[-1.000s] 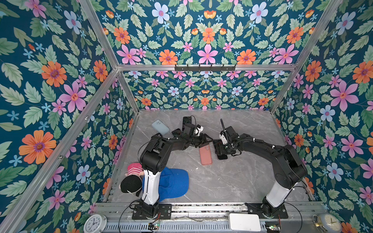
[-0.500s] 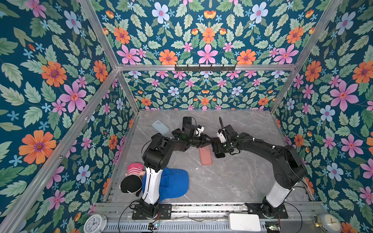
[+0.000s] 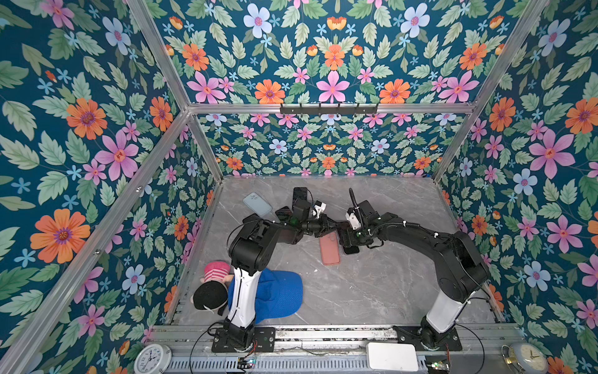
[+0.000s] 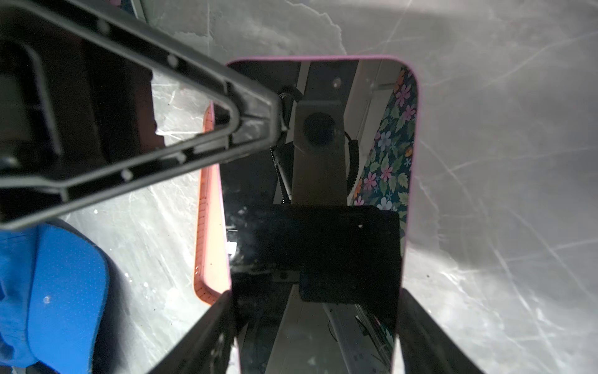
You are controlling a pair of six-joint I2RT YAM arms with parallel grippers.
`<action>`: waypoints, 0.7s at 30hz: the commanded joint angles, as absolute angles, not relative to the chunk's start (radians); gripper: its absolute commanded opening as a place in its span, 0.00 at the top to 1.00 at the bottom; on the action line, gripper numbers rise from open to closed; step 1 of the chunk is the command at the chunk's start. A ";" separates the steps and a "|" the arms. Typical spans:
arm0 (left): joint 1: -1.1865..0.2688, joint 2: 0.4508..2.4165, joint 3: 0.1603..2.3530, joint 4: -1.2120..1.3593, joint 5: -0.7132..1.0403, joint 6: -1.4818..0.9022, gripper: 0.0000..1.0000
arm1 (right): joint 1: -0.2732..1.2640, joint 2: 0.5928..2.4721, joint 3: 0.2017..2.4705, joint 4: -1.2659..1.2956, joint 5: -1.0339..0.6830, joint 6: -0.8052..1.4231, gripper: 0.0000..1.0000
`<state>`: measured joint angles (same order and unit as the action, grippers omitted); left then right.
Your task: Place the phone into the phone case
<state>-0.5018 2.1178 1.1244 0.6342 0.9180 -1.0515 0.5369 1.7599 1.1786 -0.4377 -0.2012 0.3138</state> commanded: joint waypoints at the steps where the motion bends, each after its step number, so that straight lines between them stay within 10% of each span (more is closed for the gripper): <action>1: -0.500 2.113 1.122 0.672 0.931 -1.055 0.88 | 0.541 1.765 1.186 -0.423 -0.199 0.304 0.55; 21: -0.499 2.106 1.085 0.714 0.919 -1.095 0.97 | 0.543 1.773 1.207 -0.447 -0.225 0.287 0.38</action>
<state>-0.4984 2.1143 1.0897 0.6876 0.9211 -1.0966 0.5415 1.7737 1.1973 -0.4599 -0.2096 0.3050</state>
